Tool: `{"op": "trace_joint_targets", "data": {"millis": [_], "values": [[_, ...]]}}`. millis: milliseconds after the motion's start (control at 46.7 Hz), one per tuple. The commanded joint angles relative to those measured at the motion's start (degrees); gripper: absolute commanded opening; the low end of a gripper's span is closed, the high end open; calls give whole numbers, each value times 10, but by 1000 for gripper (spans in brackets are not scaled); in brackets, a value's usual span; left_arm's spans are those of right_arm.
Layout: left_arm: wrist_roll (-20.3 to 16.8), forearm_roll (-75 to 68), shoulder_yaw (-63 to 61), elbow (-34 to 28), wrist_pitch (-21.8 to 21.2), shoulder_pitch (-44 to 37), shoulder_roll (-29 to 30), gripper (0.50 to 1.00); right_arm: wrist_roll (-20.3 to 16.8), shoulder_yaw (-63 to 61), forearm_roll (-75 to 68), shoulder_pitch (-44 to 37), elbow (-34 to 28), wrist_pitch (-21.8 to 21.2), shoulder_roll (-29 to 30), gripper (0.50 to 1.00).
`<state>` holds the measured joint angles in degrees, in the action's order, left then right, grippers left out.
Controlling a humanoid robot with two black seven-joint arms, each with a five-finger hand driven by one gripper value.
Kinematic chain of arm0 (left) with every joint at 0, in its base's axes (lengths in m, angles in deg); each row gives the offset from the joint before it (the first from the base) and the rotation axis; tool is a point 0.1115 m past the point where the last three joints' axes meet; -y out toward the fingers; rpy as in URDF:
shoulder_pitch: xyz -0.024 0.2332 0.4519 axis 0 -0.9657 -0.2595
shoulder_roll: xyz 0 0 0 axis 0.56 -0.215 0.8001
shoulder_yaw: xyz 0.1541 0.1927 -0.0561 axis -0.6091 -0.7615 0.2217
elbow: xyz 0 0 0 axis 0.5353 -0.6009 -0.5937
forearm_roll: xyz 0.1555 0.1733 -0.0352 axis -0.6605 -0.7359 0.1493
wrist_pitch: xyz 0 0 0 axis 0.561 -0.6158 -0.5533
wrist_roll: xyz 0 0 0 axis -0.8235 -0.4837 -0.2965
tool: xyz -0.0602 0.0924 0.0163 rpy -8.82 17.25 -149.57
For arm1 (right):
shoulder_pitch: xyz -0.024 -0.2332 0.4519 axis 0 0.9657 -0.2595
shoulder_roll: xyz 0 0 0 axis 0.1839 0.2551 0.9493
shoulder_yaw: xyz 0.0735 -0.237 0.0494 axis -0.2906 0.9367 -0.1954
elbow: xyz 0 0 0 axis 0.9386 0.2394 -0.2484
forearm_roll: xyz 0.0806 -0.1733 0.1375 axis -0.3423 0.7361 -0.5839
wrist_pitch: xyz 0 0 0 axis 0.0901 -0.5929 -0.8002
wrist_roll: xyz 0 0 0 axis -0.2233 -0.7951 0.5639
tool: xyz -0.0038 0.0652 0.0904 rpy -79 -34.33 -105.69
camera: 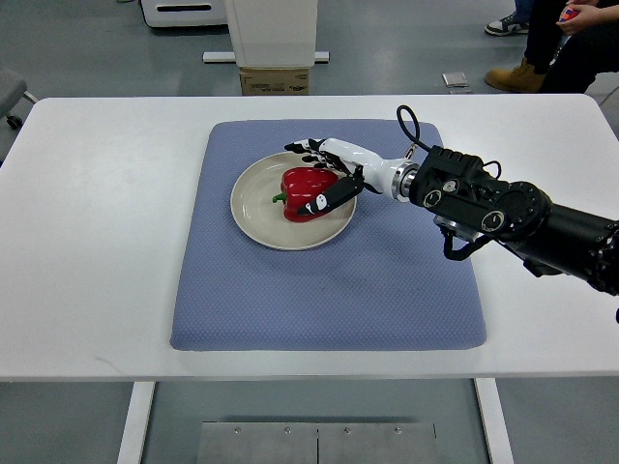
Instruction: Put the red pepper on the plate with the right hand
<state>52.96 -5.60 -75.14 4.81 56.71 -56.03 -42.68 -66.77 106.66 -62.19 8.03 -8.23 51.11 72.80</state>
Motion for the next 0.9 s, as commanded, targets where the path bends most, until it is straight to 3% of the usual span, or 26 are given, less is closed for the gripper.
{"op": "trace_joint_targets", "data": {"millis": [0, 492, 877], "values": [[0, 0, 0, 0, 0, 0, 0, 1000, -1, 0, 0, -2, 0, 0, 0, 1000], [0, -1, 0, 0, 0, 0, 0, 1000, 0, -112, -34, 4, 7, 6, 0, 1000], [0, 0, 0, 0, 0, 0, 0, 1000, -1, -362, -61, 65, 4, 0, 0, 1000]]}}
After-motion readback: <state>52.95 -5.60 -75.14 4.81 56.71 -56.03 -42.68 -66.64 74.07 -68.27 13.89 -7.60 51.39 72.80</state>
